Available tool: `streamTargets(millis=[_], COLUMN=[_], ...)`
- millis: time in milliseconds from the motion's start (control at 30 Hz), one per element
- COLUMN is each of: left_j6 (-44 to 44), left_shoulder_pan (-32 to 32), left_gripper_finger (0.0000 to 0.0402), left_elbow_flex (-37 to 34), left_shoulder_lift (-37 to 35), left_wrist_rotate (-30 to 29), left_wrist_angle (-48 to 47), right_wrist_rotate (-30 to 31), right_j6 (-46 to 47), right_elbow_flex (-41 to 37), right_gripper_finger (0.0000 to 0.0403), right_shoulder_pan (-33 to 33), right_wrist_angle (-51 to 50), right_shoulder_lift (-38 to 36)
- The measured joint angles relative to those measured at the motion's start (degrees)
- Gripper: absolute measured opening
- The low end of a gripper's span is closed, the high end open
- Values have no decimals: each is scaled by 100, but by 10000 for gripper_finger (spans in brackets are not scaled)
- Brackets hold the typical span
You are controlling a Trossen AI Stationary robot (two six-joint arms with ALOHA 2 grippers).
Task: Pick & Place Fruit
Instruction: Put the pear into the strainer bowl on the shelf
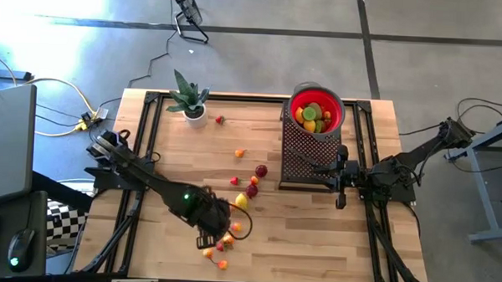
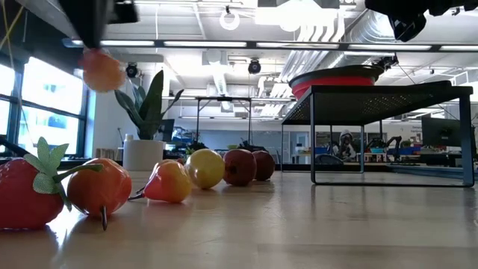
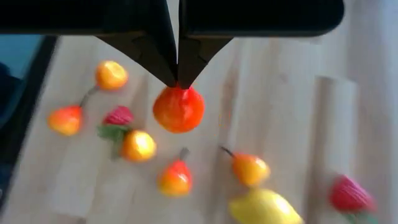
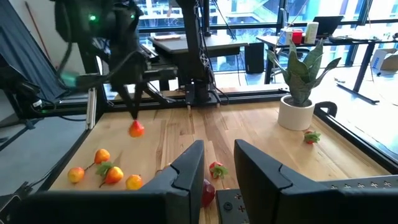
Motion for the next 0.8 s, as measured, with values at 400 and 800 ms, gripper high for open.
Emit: streamTargets(millis=[400, 800], left_j6=[2509, 4575], left_shoulder_pan=[1413, 2885], left_gripper_finger=[0, 0], left_elbow_flex=[858, 1902], left_shoulder_lift=[-30, -30], left_wrist_rotate=[-448, -797], left_wrist_angle=[35, 1640], right_wrist_rotate=[2, 13], right_j6=[-51, -318], right_elbow_flex=[0, 0], right_gripper_finger=[81, 81], right_shoulder_pan=[0, 0], right_wrist_angle=[-10, -9], right_shoulder_lift=[0, 0])
